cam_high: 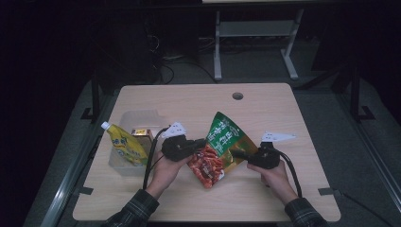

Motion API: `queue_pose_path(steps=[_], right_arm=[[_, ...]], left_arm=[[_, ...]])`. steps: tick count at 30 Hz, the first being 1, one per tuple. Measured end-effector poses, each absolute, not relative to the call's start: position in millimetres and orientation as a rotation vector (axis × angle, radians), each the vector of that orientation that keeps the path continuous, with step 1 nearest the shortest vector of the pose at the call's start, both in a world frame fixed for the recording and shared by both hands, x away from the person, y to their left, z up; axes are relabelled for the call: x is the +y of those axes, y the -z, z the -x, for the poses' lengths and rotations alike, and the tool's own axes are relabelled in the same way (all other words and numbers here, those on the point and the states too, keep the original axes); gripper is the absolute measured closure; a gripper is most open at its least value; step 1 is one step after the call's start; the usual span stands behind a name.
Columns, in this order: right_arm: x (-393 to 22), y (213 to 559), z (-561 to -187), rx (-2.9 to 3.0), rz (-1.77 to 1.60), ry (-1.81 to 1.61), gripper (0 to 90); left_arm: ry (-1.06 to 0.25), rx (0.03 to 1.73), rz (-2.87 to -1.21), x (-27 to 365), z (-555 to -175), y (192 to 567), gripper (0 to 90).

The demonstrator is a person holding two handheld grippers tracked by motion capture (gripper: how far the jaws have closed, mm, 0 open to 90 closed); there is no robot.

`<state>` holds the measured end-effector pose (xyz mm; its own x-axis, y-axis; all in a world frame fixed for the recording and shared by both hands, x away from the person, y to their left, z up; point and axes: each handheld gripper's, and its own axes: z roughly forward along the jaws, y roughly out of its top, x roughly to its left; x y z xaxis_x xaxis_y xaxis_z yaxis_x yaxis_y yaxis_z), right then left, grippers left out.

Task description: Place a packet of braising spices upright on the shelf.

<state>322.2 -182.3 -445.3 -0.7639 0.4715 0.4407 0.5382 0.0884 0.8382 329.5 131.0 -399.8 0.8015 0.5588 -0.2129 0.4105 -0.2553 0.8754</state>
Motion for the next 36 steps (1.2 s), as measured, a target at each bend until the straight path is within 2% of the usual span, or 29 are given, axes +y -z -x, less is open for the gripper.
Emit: queue_pose_path(steps=[4, 6, 9, 14, 18, 27, 36], right_arm=[[-185.5, 437.9, -323.9, -2.32, 1.038, 1.767, 89.3], [-188.2, 432.8, -325.1, -2.342, 1.018, 1.763, 89.4], [-191.4, 426.9, -326.1, -2.38, 0.993, 1.737, 89.5], [-191.8, 413.1, -329.6, -2.464, 0.959, 1.706, 89.5], [-189.8, 401.5, -333.0, -2.529, 0.924, 1.67, 89.5], [-179.3, 383.2, -343.0, -2.568, 0.896, 1.664, 89.5], [-157.0, 367.4, -354.4, -2.649, 0.847, 1.631, 89.6]], left_arm=[[-0.191, 0.726, -1.911, 129.9, -328.8, 401.4, 87.9], [-0.239, 0.726, -1.94, 128.9, -328.1, 402.2, 83.8], [-0.245, 0.739, -1.937, 132.6, -329.9, 402.7, 73.2], [-0.263, 0.737, -1.977, 135.0, -324.6, 405.6, 49.3], [-0.221, 0.689, -2.039, 131.8, -313.8, 409.4, 40.2], [-0.159, 0.656, -2.159, 136.5, -293.5, 424.3, 31.8], [-0.117, 0.606, -2.222, 147.0, -277.2, 436.0, 28.9]])
